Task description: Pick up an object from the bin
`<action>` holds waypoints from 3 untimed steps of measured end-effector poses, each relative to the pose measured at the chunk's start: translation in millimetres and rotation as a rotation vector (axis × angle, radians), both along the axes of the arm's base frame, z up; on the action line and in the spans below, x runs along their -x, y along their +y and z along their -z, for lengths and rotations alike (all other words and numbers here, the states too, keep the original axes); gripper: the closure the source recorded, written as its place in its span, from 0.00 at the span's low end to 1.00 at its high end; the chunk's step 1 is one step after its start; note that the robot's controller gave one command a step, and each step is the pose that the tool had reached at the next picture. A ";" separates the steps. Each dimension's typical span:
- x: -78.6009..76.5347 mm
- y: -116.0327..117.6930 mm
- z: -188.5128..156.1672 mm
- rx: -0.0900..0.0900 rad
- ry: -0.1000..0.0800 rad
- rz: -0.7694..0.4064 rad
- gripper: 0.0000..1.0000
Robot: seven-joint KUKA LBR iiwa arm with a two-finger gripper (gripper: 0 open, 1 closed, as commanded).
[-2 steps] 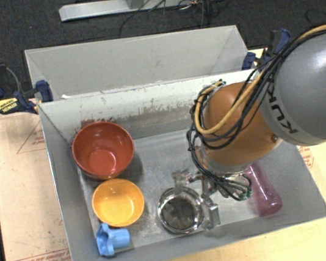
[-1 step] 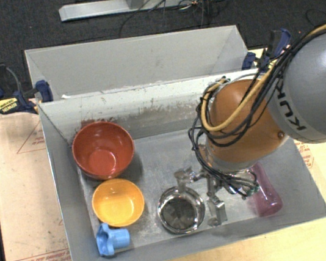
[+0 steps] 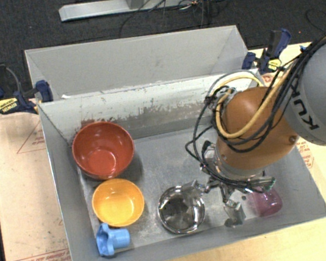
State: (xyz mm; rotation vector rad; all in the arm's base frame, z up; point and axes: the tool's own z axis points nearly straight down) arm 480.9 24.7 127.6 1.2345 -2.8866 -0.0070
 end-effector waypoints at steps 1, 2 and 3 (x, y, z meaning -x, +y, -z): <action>-2.1 -1.3 55.7 -0.002 -0.023 -0.103 0.00; -21.3 11.7 57.2 -0.003 -0.010 -0.397 1.00; -21.2 11.6 57.0 -0.004 -0.010 -0.397 1.00</action>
Offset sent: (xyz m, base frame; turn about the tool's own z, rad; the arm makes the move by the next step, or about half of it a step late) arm 0.0206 0.0102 -0.0576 -0.4020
